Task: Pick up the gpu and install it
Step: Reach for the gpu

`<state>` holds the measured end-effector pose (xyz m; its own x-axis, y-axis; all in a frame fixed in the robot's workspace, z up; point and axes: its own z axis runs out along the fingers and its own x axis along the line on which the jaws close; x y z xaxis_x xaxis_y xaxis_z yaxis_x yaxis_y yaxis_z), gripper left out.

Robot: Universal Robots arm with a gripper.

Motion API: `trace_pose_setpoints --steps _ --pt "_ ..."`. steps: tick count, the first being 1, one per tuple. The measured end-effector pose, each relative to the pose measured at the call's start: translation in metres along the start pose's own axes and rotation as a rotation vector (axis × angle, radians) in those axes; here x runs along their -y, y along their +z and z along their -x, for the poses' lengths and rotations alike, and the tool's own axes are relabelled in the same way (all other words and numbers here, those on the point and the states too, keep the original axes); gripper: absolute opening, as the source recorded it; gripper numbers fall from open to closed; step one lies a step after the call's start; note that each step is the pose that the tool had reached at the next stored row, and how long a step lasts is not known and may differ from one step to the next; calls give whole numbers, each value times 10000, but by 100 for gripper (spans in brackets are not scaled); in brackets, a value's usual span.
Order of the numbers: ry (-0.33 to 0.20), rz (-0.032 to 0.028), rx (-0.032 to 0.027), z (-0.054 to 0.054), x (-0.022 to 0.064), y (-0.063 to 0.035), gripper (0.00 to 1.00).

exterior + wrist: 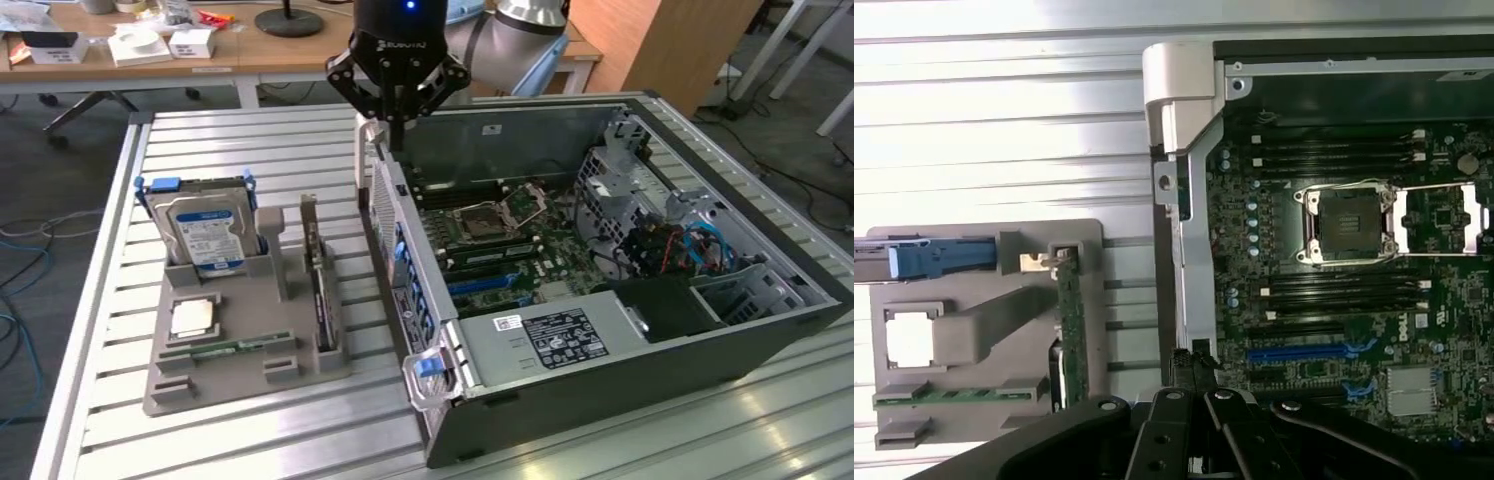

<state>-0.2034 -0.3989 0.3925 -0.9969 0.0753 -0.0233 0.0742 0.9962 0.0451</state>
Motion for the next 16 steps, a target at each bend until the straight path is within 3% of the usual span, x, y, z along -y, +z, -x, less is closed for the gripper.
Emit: trace_pose_setpoints --steps 16 --pt "1 0 0 -356 27 0 10"
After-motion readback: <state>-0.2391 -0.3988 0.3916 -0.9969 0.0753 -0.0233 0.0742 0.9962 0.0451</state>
